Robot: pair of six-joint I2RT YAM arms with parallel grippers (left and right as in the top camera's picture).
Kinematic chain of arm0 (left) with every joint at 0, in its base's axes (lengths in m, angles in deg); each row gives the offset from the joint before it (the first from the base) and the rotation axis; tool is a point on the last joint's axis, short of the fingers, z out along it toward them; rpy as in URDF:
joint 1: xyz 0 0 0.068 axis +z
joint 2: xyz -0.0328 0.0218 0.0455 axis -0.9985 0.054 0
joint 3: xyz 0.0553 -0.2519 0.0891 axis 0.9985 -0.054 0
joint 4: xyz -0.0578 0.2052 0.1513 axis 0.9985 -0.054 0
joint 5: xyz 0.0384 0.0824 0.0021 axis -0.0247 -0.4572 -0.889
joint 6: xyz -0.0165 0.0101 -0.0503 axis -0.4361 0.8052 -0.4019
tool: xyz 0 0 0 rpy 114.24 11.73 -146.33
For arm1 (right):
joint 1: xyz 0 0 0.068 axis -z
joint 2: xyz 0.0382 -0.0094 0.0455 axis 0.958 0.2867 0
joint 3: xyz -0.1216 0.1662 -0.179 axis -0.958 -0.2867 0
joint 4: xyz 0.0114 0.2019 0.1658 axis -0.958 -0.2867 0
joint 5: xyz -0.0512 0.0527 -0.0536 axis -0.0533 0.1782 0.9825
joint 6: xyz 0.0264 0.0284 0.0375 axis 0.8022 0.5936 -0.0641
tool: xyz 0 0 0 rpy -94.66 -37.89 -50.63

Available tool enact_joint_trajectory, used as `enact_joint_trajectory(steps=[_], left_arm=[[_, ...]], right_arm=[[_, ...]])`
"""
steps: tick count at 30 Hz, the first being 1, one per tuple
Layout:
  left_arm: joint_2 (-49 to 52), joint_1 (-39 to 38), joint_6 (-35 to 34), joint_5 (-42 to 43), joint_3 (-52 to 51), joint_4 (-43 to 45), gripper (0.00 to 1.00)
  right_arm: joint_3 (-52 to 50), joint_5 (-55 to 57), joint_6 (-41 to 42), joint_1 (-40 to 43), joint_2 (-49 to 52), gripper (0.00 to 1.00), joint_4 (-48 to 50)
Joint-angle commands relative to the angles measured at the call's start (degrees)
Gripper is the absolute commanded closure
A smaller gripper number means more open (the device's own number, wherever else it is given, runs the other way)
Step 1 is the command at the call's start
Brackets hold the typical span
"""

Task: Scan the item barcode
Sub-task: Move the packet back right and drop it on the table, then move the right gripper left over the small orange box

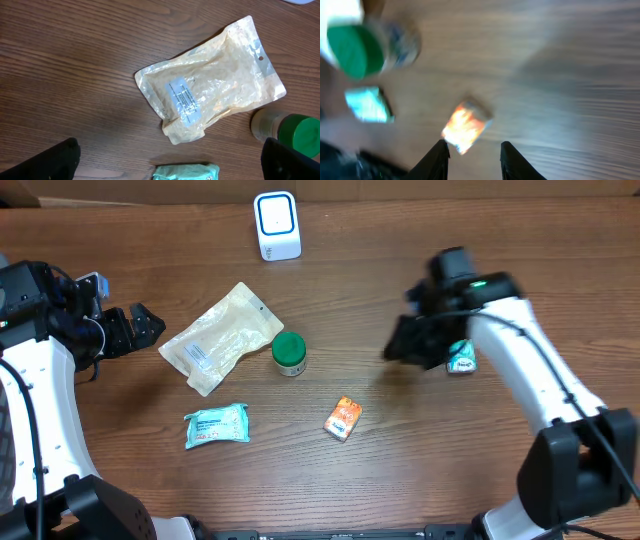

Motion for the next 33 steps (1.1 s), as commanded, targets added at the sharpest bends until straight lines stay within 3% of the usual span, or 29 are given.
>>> enact_joint_trajectory(steps=[1,8,16,33], left_arm=[[-0.6,-0.4,-0.6,0.4,0.0,0.0,0.01],[-0.6,-0.4,-0.6,0.4,0.0,0.1,0.0],[-0.6,-0.4,-0.6,0.4,0.0,0.1,0.0],[-0.6,-0.4,-0.5,0.2,0.0,0.1,0.0]], right_arm=[[-1.1,-1.4,0.9,-8.3,2.0,0.68,0.2],[-4.0,-1.4,7.6,-21.7,4.2,0.69,4.1],[-11.0,-1.4,16.6,-30.2,4.7,0.66,11.6],[-16.8,-0.6,23.4,-24.6,7.4,0.66,14.9]])
